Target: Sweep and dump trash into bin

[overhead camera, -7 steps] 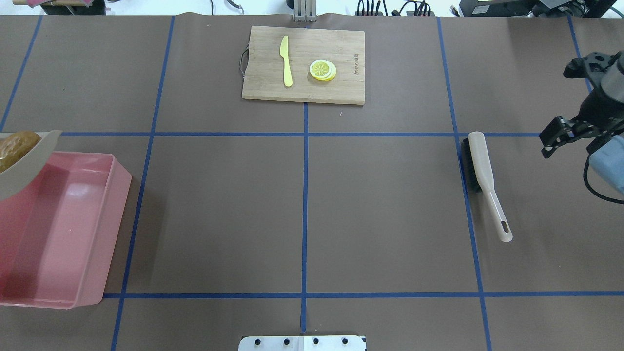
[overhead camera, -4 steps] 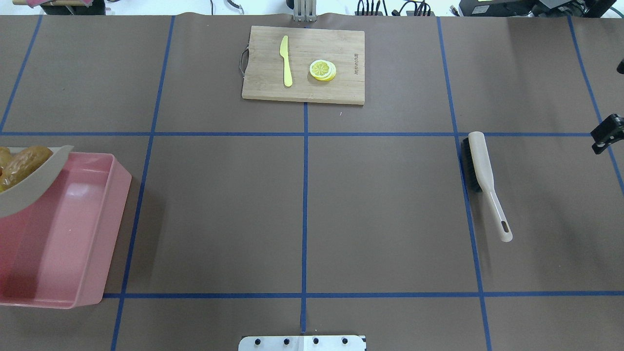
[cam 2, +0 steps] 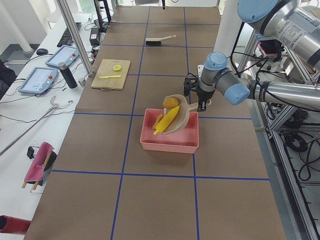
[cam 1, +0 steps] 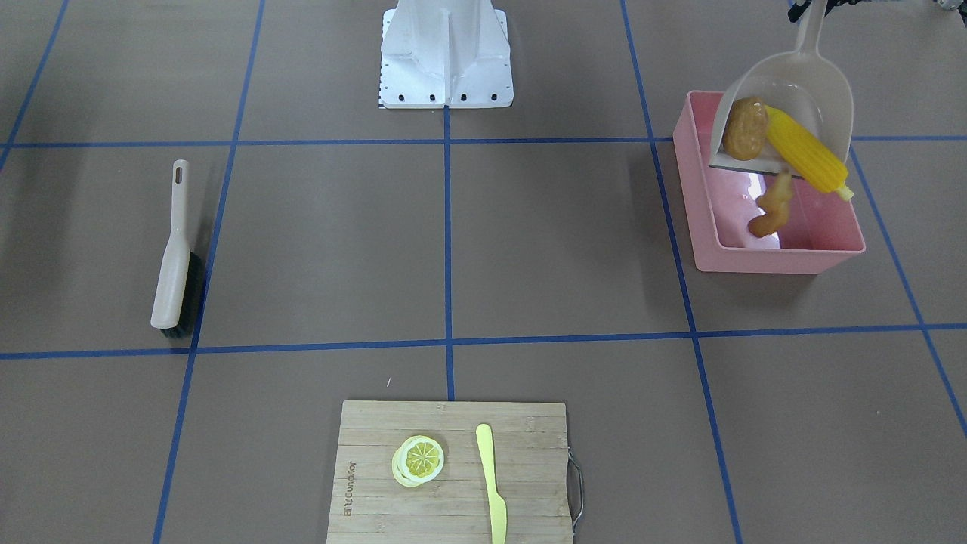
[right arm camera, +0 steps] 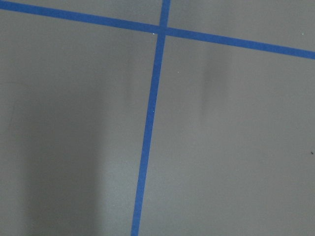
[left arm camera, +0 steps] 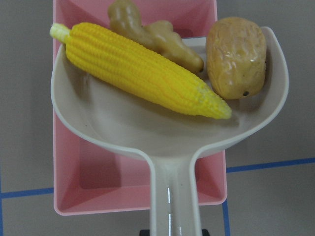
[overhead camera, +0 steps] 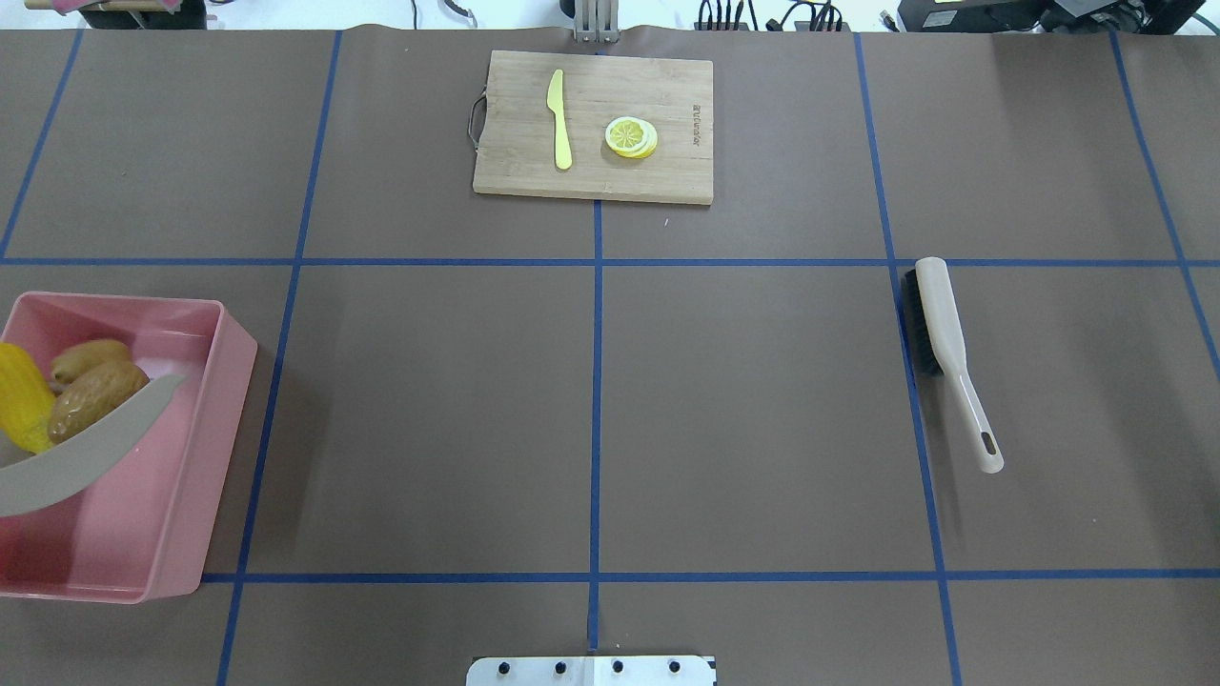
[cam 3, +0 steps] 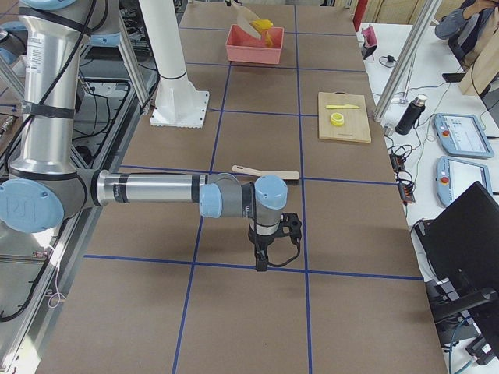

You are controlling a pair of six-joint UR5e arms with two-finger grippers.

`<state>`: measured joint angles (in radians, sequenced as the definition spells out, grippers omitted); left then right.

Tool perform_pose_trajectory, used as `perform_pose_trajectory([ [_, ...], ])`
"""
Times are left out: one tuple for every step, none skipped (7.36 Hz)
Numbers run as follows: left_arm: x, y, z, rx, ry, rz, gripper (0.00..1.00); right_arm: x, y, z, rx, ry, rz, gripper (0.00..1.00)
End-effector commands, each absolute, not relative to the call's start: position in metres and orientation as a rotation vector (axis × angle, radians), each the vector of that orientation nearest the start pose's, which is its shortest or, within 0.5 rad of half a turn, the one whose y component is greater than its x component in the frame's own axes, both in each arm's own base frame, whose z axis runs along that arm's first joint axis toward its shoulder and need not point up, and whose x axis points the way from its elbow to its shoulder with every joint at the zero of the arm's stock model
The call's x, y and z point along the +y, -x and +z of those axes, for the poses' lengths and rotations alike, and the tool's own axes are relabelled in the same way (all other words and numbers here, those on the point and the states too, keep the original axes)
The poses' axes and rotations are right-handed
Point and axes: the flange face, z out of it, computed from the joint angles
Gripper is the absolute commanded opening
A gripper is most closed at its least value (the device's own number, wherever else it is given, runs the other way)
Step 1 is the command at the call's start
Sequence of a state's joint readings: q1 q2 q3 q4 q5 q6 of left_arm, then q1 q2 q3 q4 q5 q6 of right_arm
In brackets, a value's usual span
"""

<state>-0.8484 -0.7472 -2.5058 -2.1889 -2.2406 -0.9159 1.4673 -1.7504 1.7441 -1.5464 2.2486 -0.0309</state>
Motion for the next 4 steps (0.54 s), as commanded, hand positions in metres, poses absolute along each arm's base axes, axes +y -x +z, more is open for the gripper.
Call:
perform_pose_trajectory([
  [-0.1879,-0.0840,0.3968,1.004,0.141,0.051,0.00,-0.4122,-0.0363,0.6652,-0.702,-0.005,-0.115,1.00],
  [-0.1845,-0.0845,0.3955,1.019,0.181,0.044,0.00,-0.4149,-0.0362,0.6682,-0.700,-0.001,-0.114,1.00],
  [-0.1823,-0.0844,0.3949,1.028,0.203,0.046,0.00,-0.4165,-0.0354,0.6708,-0.702,0.004,-0.114,1.00],
  [-0.1793,-0.0852,0.3928,1.043,0.245,0.038,0.00,-0.4173,-0.0358,0.6712,-0.696,0.002,-0.116,1.00],
])
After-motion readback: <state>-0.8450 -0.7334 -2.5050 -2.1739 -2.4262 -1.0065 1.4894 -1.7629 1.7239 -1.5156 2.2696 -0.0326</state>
